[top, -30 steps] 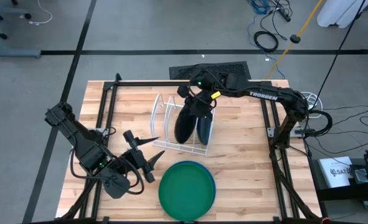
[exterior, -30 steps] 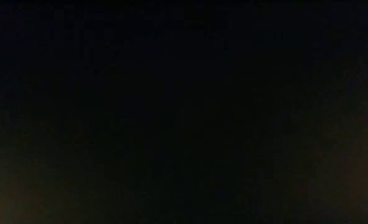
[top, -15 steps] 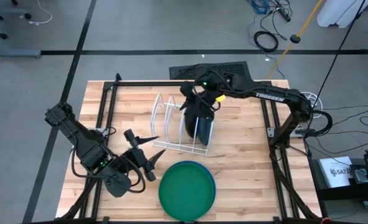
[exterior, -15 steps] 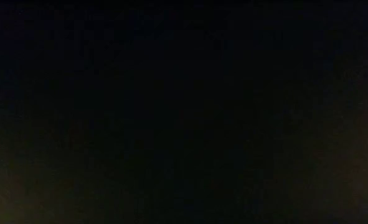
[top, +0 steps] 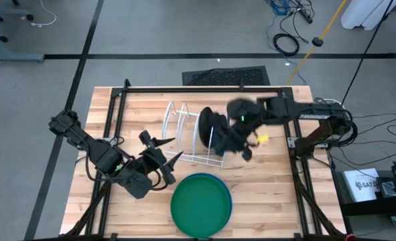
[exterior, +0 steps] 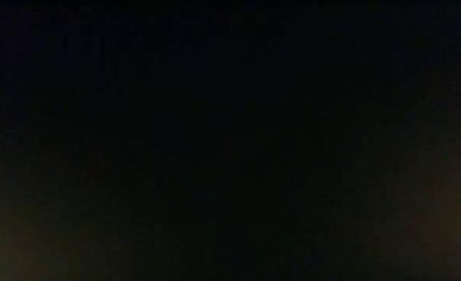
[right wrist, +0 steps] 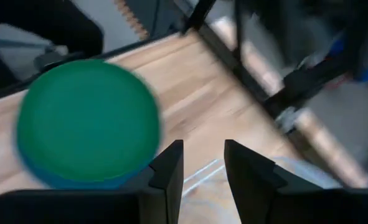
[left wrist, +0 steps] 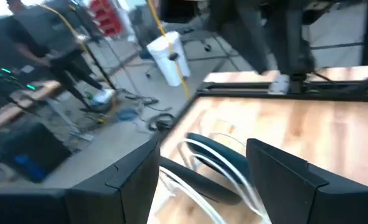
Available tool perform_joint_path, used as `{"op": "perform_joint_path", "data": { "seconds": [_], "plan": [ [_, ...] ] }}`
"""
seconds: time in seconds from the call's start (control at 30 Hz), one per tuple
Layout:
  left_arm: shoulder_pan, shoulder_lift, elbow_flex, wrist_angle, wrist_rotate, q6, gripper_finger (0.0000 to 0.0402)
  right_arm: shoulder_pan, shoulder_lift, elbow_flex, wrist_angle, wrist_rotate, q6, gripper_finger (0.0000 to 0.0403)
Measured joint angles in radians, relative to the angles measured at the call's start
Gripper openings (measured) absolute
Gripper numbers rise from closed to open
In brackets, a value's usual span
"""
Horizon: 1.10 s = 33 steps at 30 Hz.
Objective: Sort dishes
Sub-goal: Put the green plate into the dish rack
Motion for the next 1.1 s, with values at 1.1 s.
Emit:
{"op": "perform_joint_path", "data": {
  "seconds": [1.1],
  "plan": [
    [0.076,0.26,-0.266,-0.132,0.872,-0.652,0.0249,0.561,0.084,-0.283,0.28,0.685,0.847,0.0107]
  ]
}}
